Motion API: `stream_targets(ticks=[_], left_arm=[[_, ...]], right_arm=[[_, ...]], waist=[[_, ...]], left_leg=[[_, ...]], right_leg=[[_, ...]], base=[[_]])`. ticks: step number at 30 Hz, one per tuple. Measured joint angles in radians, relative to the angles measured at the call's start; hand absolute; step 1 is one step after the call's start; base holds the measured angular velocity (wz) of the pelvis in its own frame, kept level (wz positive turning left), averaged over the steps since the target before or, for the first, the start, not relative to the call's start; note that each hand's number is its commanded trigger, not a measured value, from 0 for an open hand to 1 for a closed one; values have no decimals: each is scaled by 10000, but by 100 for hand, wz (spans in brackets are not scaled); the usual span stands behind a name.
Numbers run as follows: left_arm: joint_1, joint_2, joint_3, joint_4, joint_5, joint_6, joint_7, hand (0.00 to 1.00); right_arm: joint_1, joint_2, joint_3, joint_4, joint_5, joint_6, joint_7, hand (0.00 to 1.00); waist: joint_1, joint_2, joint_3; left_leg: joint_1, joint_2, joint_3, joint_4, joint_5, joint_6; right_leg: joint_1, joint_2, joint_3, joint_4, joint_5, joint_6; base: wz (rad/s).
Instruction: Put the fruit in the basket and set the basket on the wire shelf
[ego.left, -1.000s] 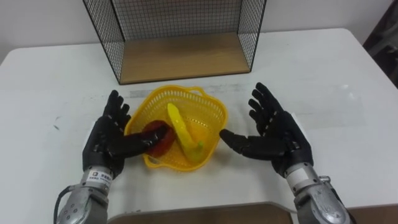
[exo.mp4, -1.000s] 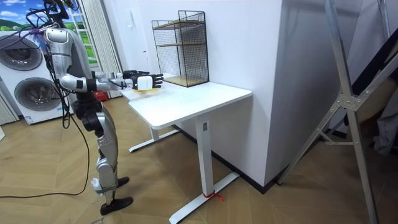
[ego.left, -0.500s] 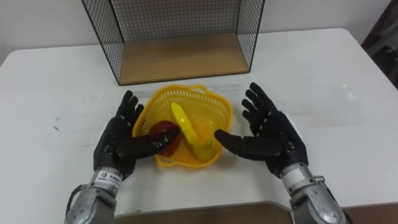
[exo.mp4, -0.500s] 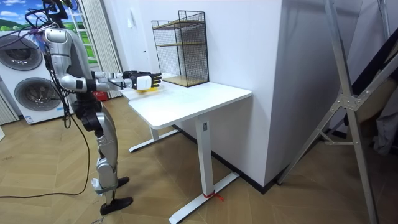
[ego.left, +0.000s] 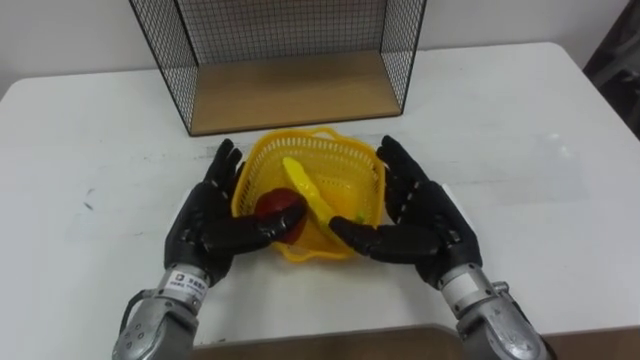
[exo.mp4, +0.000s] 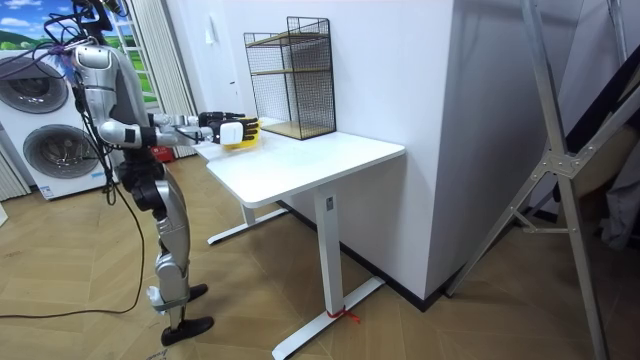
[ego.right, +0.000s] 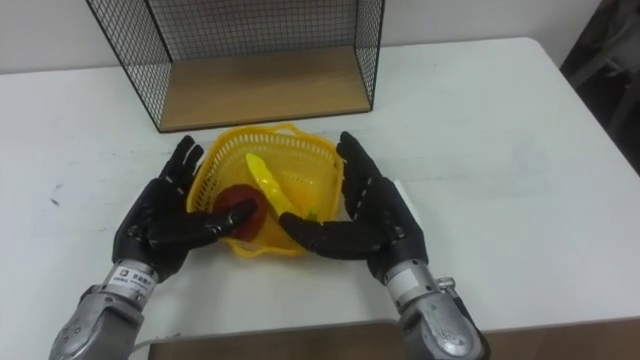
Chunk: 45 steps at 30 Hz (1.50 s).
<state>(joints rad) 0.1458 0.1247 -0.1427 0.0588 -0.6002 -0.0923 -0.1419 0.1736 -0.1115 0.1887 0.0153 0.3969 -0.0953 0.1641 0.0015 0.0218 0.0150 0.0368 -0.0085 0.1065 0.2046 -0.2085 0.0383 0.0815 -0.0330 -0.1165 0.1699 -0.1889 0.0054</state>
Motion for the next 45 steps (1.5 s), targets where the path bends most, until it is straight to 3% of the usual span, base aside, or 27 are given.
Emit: stream_targets(ticks=[10, 19, 32, 39, 45], left_arm=[[-1, 8, -212, -202, -373, -36, 1, 0], [-83, -37, -517, -205, -369, -353, 2, 0], [-90, -217, -712, -201, -370, -389, 3, 0], [-90, -228, -741, -199, -367, -388, 3, 0], [-214, -242, -774, -201, -368, -388, 33, 0]], right_arm=[[-207, 9, 56, 97, 13, -212, -308, 0], [-642, 35, 274, 536, 147, -444, -852, 0], [-670, 44, 311, 557, 652, -464, -1388, 0], [-796, 44, 322, 554, 655, -464, -1431, 0], [-1240, 33, 342, 480, 641, -476, -1692, 0]], waist=[[53, -113, 48], [16, -154, 61], [3, -257, 126], [1, -251, 121], [1, -240, 49]], left_leg=[[-107, 4, 32, 5, 10, 11], [-106, -3, 23, 1, 11, 12], [-100, -5, 35, -20, 11, 12], [-160, -2, 51, -3, 11, 12], [-248, 6, 62, 28, 11, 12]], right_leg=[[-140, 9, 26, 64, 0, 0], [-125, 3, 15, 54, 0, 0], [-128, 5, 22, 35, 0, 0], [-186, 9, 29, 37, 0, 0], [-303, 10, 16, 101, 0, 0]], base=[[0], [0], [0], [0], [0]])
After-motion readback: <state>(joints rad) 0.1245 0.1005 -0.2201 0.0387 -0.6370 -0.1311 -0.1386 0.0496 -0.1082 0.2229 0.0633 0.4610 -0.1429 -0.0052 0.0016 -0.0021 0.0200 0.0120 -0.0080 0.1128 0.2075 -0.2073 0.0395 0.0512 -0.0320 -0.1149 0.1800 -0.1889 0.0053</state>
